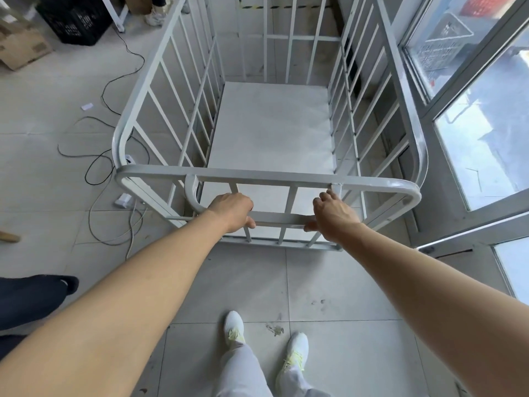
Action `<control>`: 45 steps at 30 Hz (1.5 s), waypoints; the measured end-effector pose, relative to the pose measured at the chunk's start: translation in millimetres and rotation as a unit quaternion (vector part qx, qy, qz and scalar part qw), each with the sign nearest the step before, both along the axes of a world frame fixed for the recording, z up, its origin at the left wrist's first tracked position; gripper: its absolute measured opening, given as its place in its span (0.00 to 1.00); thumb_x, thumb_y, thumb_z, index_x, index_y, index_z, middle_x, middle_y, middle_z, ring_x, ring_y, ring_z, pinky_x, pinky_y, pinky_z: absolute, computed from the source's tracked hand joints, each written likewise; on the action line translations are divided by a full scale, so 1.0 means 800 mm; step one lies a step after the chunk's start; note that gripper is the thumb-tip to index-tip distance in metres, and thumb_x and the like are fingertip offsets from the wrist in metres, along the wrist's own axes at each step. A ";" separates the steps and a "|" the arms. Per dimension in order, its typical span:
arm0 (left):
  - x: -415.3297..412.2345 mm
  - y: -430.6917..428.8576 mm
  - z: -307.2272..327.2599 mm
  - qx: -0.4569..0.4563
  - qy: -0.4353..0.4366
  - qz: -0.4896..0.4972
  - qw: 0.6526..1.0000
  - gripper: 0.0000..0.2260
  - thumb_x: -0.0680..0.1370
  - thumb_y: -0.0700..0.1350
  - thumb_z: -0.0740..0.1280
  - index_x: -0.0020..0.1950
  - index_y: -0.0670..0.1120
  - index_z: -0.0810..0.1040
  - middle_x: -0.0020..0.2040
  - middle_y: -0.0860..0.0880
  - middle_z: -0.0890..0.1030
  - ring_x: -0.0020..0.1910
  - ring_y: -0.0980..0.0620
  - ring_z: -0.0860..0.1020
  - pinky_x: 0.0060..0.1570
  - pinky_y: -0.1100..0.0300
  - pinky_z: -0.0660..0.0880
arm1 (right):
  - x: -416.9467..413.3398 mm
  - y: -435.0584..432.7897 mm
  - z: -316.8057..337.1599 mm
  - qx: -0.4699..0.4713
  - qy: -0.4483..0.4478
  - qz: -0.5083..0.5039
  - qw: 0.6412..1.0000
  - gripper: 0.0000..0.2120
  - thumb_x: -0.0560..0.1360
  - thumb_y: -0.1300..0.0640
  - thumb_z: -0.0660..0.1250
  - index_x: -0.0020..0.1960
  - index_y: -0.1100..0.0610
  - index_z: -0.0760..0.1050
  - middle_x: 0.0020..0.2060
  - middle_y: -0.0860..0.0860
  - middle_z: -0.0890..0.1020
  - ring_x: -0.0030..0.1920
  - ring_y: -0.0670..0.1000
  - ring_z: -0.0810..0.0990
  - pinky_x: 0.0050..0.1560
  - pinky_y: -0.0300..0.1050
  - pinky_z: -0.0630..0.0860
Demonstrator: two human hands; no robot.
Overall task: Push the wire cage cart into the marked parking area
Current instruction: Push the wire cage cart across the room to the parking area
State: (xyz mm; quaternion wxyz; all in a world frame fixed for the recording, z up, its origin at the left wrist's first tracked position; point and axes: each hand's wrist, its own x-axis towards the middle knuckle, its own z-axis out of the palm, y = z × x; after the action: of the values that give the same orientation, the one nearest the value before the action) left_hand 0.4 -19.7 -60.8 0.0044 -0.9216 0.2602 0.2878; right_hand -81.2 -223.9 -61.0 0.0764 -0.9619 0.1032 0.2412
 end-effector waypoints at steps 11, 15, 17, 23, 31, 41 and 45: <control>0.026 0.002 0.004 -0.029 0.012 0.102 0.994 0.24 0.71 0.63 0.70 0.44 0.40 0.81 0.42 0.46 0.80 0.47 0.44 0.78 0.42 0.58 0.70 | 0.025 -0.025 0.012 0.044 0.015 -0.030 0.998 0.19 0.75 0.55 0.69 0.32 0.56 0.62 0.61 0.60 0.78 0.78 0.54 0.52 0.69 0.47 0.65; 0.038 -0.007 -0.001 -0.039 -0.001 0.112 0.993 0.22 0.74 0.61 0.67 0.38 0.41 0.76 0.37 0.47 0.75 0.48 0.42 0.77 0.42 0.57 0.68 | 0.043 -0.044 0.006 0.056 -0.016 -0.031 0.998 0.22 0.77 0.62 0.65 0.30 0.54 0.58 0.60 0.59 0.78 0.79 0.53 0.51 0.68 0.46 0.66; 0.047 -0.018 -0.003 -0.041 -0.008 0.118 0.992 0.21 0.74 0.60 0.67 0.34 0.43 0.72 0.37 0.47 0.74 0.50 0.41 0.78 0.43 0.56 0.69 | 0.053 -0.053 0.006 0.064 -0.027 -0.032 0.997 0.21 0.78 0.61 0.65 0.30 0.54 0.60 0.61 0.59 0.78 0.79 0.52 0.51 0.67 0.45 0.66; 0.085 -0.051 -0.007 -0.056 -0.043 0.117 0.991 0.23 0.75 0.62 0.66 0.38 0.40 0.75 0.47 0.42 0.80 0.53 0.40 0.77 0.50 0.54 0.72 | 0.096 -0.085 0.000 0.046 -0.040 -0.025 0.998 0.05 0.77 0.60 0.66 0.49 0.61 0.79 0.63 0.59 0.76 0.71 0.58 0.68 0.59 0.42 0.69; 0.157 -0.099 -0.012 -0.049 -0.050 0.093 0.993 0.26 0.73 0.64 0.65 0.39 0.39 0.77 0.49 0.40 0.82 0.53 0.40 0.77 0.52 0.53 0.73 | 0.161 -0.125 -0.002 0.009 -0.019 -0.049 0.999 0.05 0.75 0.57 0.69 0.48 0.57 0.81 0.46 0.56 0.79 0.48 0.58 0.78 0.43 0.42 0.69; 0.252 -0.165 -0.012 -0.044 -0.069 0.079 0.994 0.29 0.74 0.64 0.64 0.48 0.36 0.79 0.51 0.39 0.81 0.54 0.39 0.77 0.51 0.53 0.72 | 0.262 -0.186 0.002 0.016 -0.015 -0.075 0.997 0.04 0.75 0.61 0.68 0.49 0.59 0.81 0.45 0.57 0.80 0.52 0.59 0.80 0.45 0.43 0.71; 0.293 -0.196 -0.013 -0.049 -0.066 0.096 0.992 0.29 0.73 0.65 0.65 0.43 0.36 0.78 0.49 0.39 0.82 0.51 0.39 0.79 0.48 0.53 0.74 | 0.306 -0.220 0.003 0.027 -0.015 -0.070 0.997 0.05 0.75 0.61 0.68 0.48 0.57 0.82 0.40 0.54 0.76 0.47 0.58 0.79 0.43 0.42 0.70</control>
State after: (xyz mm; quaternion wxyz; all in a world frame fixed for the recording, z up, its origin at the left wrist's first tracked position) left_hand 234.9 -176.7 -71.5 -0.0514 -0.9585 0.1837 0.2120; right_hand 163.8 -399.8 -58.6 0.1203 -0.9533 0.1630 0.2239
